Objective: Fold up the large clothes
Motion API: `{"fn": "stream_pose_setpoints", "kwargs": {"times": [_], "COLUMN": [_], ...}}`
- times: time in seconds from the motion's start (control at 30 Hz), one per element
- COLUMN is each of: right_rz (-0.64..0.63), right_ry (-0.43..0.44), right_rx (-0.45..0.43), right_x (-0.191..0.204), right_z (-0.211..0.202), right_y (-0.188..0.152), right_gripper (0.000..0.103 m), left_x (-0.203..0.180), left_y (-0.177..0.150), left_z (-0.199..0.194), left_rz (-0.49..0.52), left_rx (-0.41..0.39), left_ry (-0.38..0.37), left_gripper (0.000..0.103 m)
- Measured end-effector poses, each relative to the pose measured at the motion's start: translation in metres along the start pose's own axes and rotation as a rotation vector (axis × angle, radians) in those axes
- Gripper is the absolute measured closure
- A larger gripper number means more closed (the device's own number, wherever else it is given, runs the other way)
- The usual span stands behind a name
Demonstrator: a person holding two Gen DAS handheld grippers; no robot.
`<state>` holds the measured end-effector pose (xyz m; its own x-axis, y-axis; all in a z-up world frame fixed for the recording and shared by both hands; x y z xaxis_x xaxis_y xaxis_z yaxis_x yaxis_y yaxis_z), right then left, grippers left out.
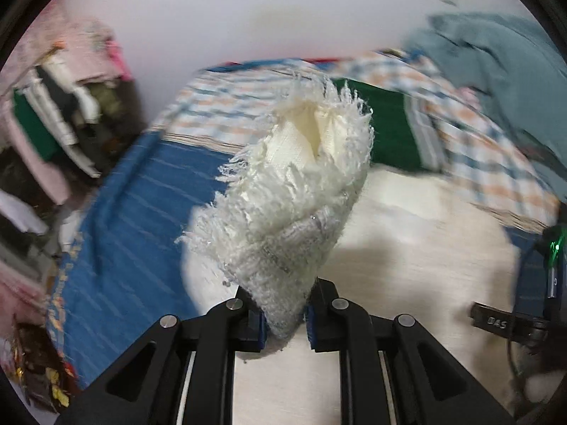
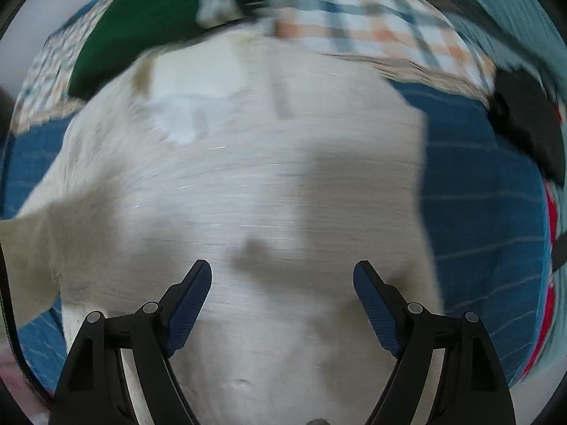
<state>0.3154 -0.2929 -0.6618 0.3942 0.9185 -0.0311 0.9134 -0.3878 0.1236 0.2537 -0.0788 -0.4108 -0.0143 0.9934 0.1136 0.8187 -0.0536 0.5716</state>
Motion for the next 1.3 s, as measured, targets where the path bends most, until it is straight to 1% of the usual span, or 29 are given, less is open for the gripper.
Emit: {"fn": "stream_pose_setpoints", "kwargs": {"times": [0.03, 0.1, 0.13, 0.2, 0.23, 0.3, 0.33, 0.37, 0.4, 0.43, 0.47, 0.5, 0.57, 0.6, 0.67, 0.73, 0.77, 0.8, 0.87, 0.93, 1.0, 1.03, 1.07, 1.1, 1.13, 1.2, 1.23, 1.27, 1.3], "right_rz": [0.033, 0.073, 0.099, 0.128, 0.14, 0.161, 0.169, 0.178, 0.181, 0.182, 0.184, 0.187, 0.194, 0.201, 0.227, 0.242, 0.238, 0.223, 0.177, 0.138, 0.074, 0.035, -0.01, -0.066, -0.127, -0.22, -0.234, -0.197, -0.173], "right_ry": [0.018, 0.029, 0.027, 0.016, 0.014, 0.019, 0.027, 0.041, 0.052, 0.063, 0.082, 0.101, 0.142, 0.155, 0.218, 0.294, 0.344, 0.383, 0.439, 0.47, 0.524, 0.55, 0.566, 0.556, 0.502, 0.32, 0.206, 0.165, 0.168], "right_rx": [0.003, 0.008, 0.007, 0.008, 0.009, 0.021, 0.028, 0.036, 0.042, 0.047, 0.053, 0.058, 0.069, 0.071, 0.073, 0.066, 0.059, 0.055, 0.05, 0.063, 0.072, 0.072, 0.07, 0.074, 0.084, 0.113, 0.143, 0.192, 0.208], "right_x": [-0.025, -0.065, -0.093, -0.132, -0.15, -0.185, -0.197, -0.212, -0.221, -0.228, -0.237, -0.244, -0.254, -0.256, -0.259, -0.256, -0.249, -0.24, -0.22, -0.199, -0.167, -0.151, -0.132, -0.115, -0.098, -0.082, -0.08, -0.083, -0.083], "right_z": [-0.003, -0.005, -0.008, -0.009, -0.009, -0.004, -0.001, 0.001, 0.002, 0.002, 0.003, 0.003, 0.004, 0.003, -0.004, -0.011, -0.016, -0.02, -0.021, -0.018, -0.013, -0.009, -0.004, 0.003, 0.013, 0.039, 0.057, 0.07, 0.072], "right_y": [0.0, -0.001, -0.003, -0.007, -0.01, -0.016, -0.021, -0.026, -0.033, -0.037, -0.042, -0.045, -0.049, -0.05, -0.051, -0.046, -0.041, -0.036, -0.02, -0.007, 0.006, 0.012, 0.016, 0.019, 0.021, 0.019, 0.018, 0.015, 0.016], "right_gripper": [0.019, 0.019, 0.019, 0.019, 0.019, 0.019, 0.019, 0.019, 0.019, 0.019, 0.019, 0.019, 0.019, 0.019, 0.019, 0.019, 0.019, 0.019, 0.019, 0.021, 0.029, 0.037, 0.046, 0.05, 0.056, 0.066, 0.069, 0.069, 0.069], "left_x": [-0.026, -0.066, -0.089, -0.13, -0.149, -0.177, -0.188, -0.198, -0.204, -0.206, -0.209, -0.208, -0.203, -0.196, -0.172, -0.14, -0.12, -0.098, -0.062, -0.019, 0.013, 0.036, 0.049, 0.063, 0.08, 0.097, 0.104, 0.109, 0.111], "left_y": [-0.001, -0.005, -0.009, -0.017, -0.021, -0.027, -0.03, -0.031, -0.032, -0.033, -0.035, -0.035, -0.034, -0.034, -0.04, -0.044, -0.047, -0.054, -0.071, -0.094, -0.114, -0.13, -0.139, -0.149, -0.161, -0.171, -0.174, -0.175, -0.171], "left_z": [0.002, 0.007, 0.013, 0.025, 0.032, 0.047, 0.051, 0.056, 0.06, 0.061, 0.058, 0.055, 0.048, 0.042, 0.026, 0.015, 0.012, 0.008, 0.007, 0.011, 0.019, 0.023, 0.026, 0.029, 0.033, 0.039, 0.041, 0.04, 0.04], "left_rz": [0.013, 0.031, 0.039, 0.065, 0.08, 0.119, 0.129, 0.131, 0.13, 0.126, 0.119, 0.111, 0.102, 0.091, 0.051, 0.012, -0.009, -0.023, -0.033, -0.048, -0.061, -0.082, -0.094, -0.105, -0.12, -0.143, -0.161, -0.178, -0.184], "left_rx": [0.016, 0.049, 0.072, 0.115, 0.141, 0.177, 0.182, 0.188, 0.204, 0.219, 0.226, 0.231, 0.241, 0.244, 0.23, 0.231, 0.231, 0.233, 0.25, 0.284, 0.333, 0.369, 0.387, 0.407, 0.431, 0.458, 0.474, 0.477, 0.475], "left_ry": [-0.024, -0.062, -0.086, -0.124, -0.142, -0.124, -0.121, -0.14, -0.167, -0.188, -0.203, -0.215, -0.216, -0.21, -0.187, -0.134, -0.098, -0.044, 0.057, 0.177, 0.264, 0.312, 0.339, 0.373, 0.411, 0.446, 0.454, 0.45, 0.446], "left_gripper": [0.09, 0.09, 0.09, 0.089, 0.086, 0.083, 0.073, 0.052, 0.039, 0.015, 0.011, 0.011, 0.011, 0.011, 0.011, 0.011, 0.011, 0.011, 0.011, 0.011, 0.011, 0.011, 0.011, 0.011, 0.011, 0.011, 0.011, 0.011, 0.011]}}
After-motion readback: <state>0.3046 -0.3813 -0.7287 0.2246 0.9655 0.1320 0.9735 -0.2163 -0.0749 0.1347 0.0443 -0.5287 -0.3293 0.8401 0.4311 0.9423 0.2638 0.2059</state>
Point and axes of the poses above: each gripper's, at about its wrist camera, not at the fingertips, and z roughly the way its jaws point, x to its left, y to its top, the point moved 3 cm from there along z, roughly the way its jaws point, and after that the axes turned 2 degrees about -y, right-handed, at the moved point
